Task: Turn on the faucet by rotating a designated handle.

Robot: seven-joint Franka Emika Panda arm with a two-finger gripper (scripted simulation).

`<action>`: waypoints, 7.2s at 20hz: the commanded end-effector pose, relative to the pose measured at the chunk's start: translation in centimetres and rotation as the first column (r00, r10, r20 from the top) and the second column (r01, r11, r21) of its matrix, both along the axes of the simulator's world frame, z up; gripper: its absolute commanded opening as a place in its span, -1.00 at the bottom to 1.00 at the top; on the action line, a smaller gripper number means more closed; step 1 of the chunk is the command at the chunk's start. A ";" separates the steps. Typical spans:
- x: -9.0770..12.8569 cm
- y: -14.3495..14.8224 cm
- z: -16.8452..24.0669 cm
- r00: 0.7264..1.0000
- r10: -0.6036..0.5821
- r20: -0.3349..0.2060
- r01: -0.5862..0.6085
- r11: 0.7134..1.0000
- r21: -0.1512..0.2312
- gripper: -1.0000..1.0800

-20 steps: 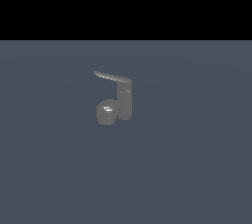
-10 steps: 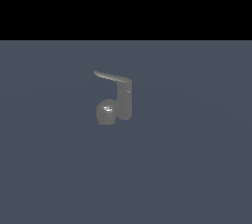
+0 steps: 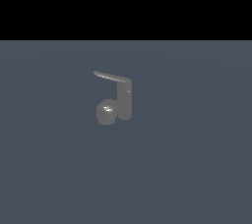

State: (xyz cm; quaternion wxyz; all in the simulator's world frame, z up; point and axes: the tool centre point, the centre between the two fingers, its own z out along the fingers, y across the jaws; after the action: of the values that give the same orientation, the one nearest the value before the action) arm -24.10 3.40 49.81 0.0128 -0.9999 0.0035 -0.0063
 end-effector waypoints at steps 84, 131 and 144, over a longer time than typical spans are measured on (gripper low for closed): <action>29.1 5.8 -32.5 -0.084 -0.996 -0.013 0.996 -0.084 -0.026 -1.00; 18.6 3.8 -32.4 -0.077 -0.997 -0.015 0.997 -0.077 -0.022 -1.00; 16.4 -3.3 -32.5 -0.083 -0.996 -0.013 0.996 -0.083 -0.025 -1.00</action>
State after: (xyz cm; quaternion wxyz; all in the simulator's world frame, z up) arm -7.41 2.98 17.44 0.0021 -0.6893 0.7244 0.0001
